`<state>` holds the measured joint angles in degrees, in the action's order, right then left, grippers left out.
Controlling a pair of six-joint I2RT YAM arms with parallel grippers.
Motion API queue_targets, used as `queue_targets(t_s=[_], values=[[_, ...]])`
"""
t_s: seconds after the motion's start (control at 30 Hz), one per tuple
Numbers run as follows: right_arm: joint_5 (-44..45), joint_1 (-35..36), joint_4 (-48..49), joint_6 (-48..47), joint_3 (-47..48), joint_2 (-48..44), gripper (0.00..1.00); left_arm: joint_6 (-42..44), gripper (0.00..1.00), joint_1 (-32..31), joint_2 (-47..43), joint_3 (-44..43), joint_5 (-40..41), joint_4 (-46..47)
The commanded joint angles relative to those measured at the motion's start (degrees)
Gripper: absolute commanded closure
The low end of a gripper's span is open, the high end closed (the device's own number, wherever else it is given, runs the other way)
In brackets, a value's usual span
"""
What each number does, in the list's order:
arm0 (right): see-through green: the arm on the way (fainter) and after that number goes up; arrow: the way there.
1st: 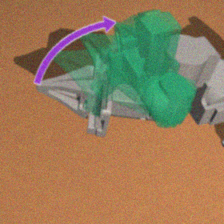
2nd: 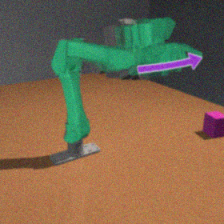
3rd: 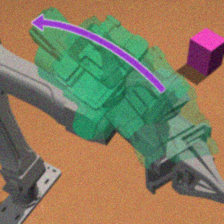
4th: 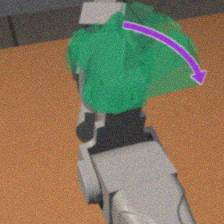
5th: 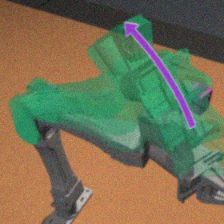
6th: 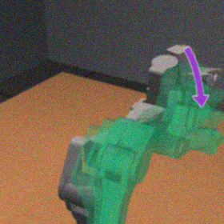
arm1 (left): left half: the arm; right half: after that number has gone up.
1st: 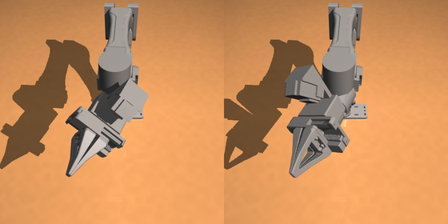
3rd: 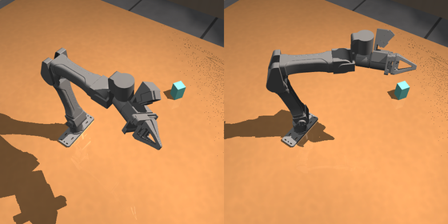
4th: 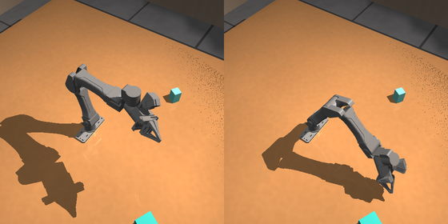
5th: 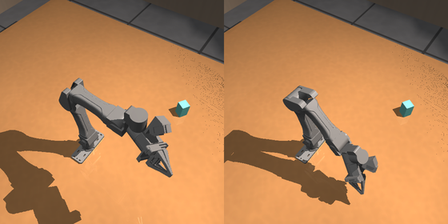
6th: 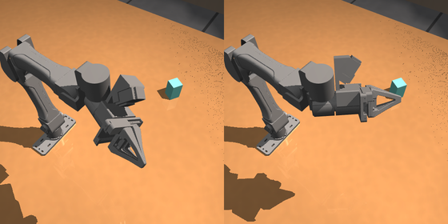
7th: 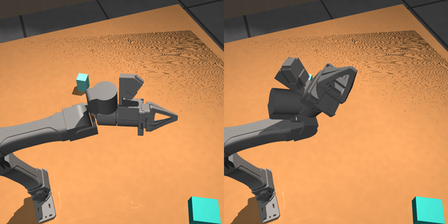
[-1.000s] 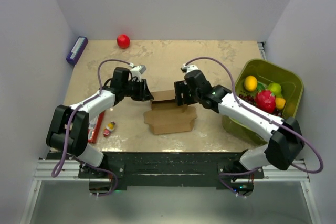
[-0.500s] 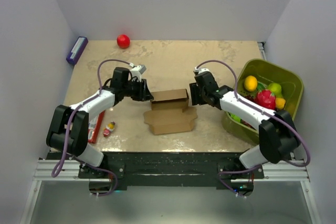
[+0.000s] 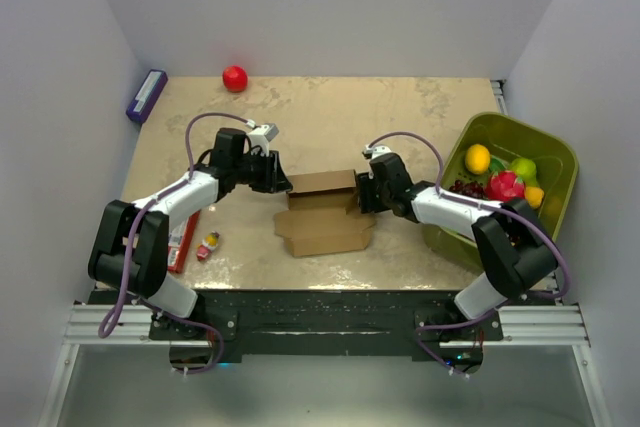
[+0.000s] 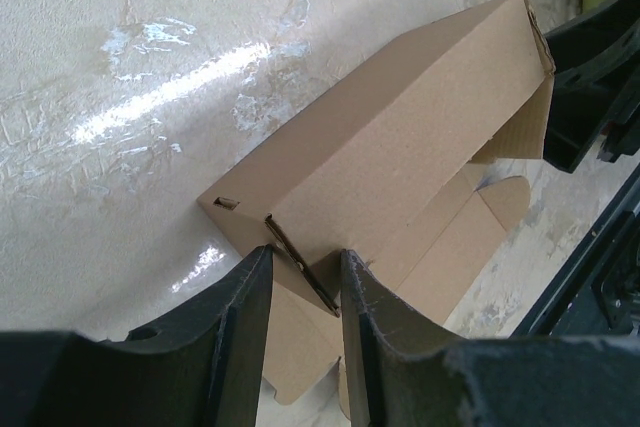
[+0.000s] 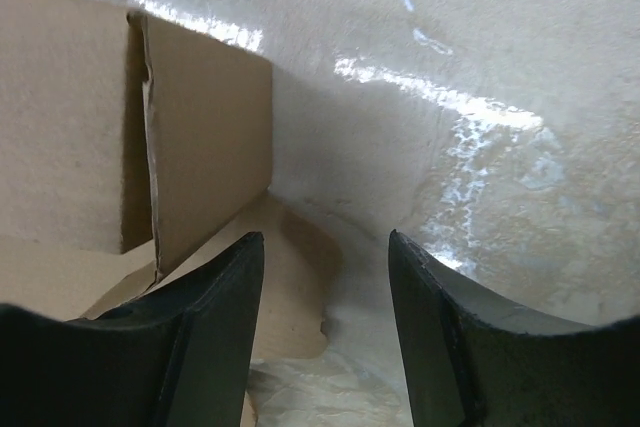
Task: Fold the paper box
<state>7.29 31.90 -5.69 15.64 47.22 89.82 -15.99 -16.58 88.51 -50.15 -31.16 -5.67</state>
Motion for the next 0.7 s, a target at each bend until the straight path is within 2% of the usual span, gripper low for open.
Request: queue_targets(t_s=[0.0,0.27,0.67], values=[[-3.59,0.18,9.55,-1.66,-1.87,-1.41,0.43,2.63,0.63,0.67,1.23,-0.39,1.80,-2.85],[-4.83,0.09,20.01,-0.96,-5.55,-2.10,0.50,2.72,0.63,0.76,1.40,-0.65,1.19,-3.03],[-8.60,0.18,30.30,-1.14,-9.60,-2.90,0.46,2.80,0.63,0.93,1.58,-0.74,0.31,-3.21]])
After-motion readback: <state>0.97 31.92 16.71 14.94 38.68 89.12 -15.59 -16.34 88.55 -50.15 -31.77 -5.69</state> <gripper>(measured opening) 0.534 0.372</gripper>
